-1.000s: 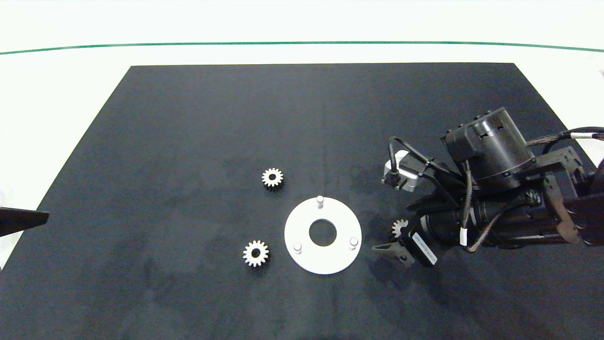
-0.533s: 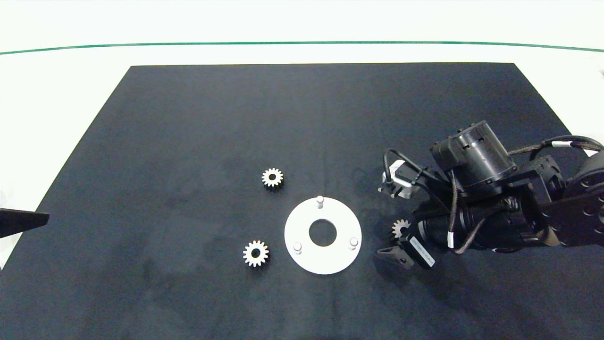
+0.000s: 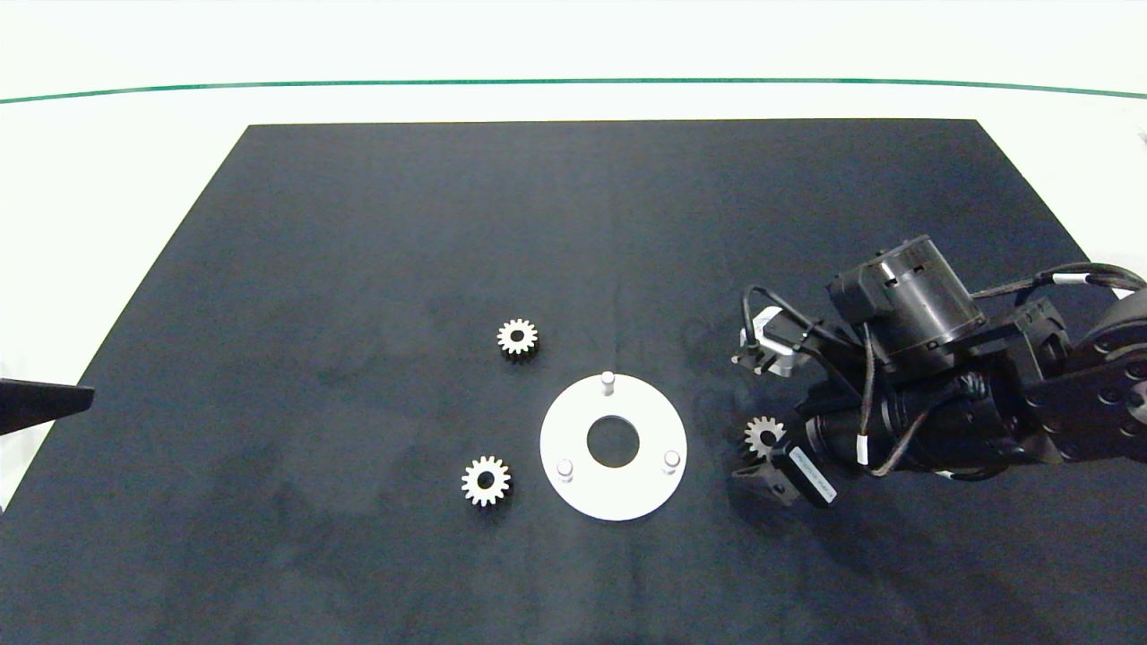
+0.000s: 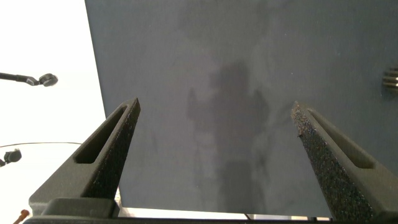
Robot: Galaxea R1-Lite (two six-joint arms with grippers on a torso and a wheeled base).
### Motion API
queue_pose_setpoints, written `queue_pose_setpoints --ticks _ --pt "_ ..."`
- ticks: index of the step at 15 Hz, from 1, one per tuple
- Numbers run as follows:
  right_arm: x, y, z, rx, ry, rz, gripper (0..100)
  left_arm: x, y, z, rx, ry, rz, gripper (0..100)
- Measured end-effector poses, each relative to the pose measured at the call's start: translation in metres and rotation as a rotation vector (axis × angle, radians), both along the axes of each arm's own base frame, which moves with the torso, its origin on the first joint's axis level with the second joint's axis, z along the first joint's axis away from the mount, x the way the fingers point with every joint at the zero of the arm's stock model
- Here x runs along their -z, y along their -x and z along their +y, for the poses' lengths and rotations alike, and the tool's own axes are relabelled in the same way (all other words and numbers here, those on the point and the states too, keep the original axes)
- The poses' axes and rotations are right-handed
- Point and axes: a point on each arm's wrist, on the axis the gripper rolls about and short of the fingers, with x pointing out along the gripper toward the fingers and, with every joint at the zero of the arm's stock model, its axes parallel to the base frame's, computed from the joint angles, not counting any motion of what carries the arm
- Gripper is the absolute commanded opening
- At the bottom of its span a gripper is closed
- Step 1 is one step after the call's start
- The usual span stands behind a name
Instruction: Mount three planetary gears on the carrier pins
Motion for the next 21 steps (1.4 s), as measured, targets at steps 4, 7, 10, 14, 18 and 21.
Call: queue_pose_setpoints --ticks 4,7,10,14,18,21 --pt "0.0001 -0.0009 0.0 -0.002 -0.003 0.001 84 0.0011 -0.0002 -0.0001 0.002 0.0 0.004 100" --pt "0.0001 -0.0009 0.0 -0.003 -0.002 0.001 78 0.0011 -0.0003 0.0001 0.0 -0.001 0.003 100" --pt "0.0003 -0.0009 0.0005 -0.018 0.003 0.0 72 0.0016 -0.0003 0.0001 0.001 -0.001 0.005 100" --pt "0.0009 -0.0026 0.0019 -0.022 -0.002 -0.005 63 0.0014 -0.0002 0.0002 0.0 -0.001 0.004 100" --pt "0.0017 -0.0046 0.0032 -0.027 -0.011 -0.01 55 0.0014 0.0001 0.0001 0.001 -0.002 0.003 100" --pt "0.0031 -0.0051 0.0037 -0.027 -0.009 -0.006 49 0.0014 0.0002 0.0001 0.0 -0.001 0.003 100"
